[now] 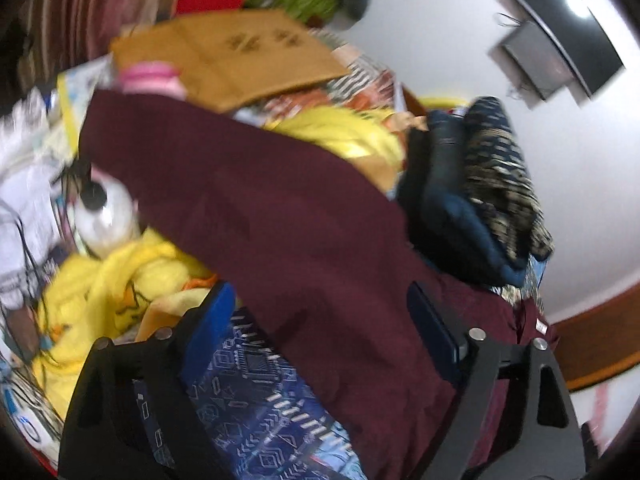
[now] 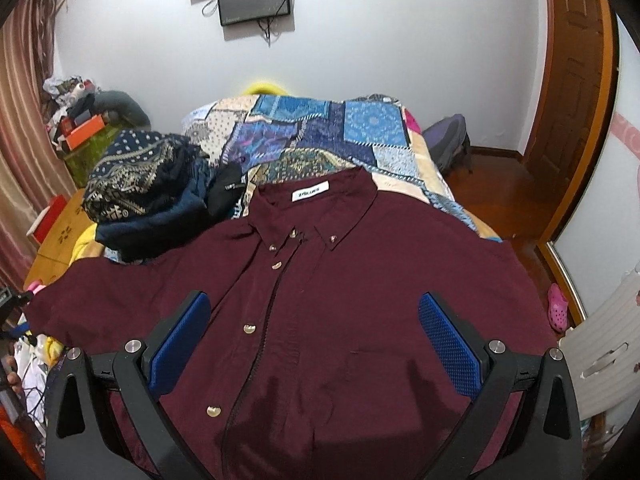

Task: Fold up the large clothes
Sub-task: 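Grasp the maroon shirt sleeve nearest the left gripper with the left gripper, then lift the held sleeve with the left gripper and fold it across the shirt front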

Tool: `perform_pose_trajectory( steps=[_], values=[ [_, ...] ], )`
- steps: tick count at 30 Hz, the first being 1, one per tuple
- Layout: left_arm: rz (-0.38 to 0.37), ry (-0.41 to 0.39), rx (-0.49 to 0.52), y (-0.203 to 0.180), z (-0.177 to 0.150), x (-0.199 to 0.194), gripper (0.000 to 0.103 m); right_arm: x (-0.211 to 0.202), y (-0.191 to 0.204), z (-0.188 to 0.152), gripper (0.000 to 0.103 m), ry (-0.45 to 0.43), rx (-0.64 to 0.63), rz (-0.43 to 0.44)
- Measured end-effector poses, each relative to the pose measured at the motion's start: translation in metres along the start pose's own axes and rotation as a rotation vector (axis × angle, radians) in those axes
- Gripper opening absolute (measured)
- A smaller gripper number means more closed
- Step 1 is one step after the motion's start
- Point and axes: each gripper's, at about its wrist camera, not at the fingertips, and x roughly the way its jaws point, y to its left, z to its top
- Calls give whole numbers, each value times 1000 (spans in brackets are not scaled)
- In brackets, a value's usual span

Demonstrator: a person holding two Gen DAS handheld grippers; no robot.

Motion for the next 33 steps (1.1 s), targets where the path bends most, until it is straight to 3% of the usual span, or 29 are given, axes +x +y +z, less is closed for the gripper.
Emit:
perform_pose_trajectory(
  steps=[3,8,10,14,18,26,33],
  values=[
    [-42,48,-107,27,5,20,74,7,4,2,103,18,-12,-3],
    [-104,108,-248,56,7,49,65,16,8,6,103,32,-30,-14],
    [-95,113,-272,60,7,56,56,19,9,7,103,38,-32,-16],
    [-69,100,-247,56,7,59,26,24,10,8,103,50,-35,-21],
    [-10,54,-127,35,8,47,11,24,12,8,103,56,-40,-19],
    [58,-112,192,-45,8,0,7,11,14,7,103,17,-53,-2],
    [-38,-227,504,-146,-17,-44,6,0,8,4,103,-11,-44,-1]
  ],
)
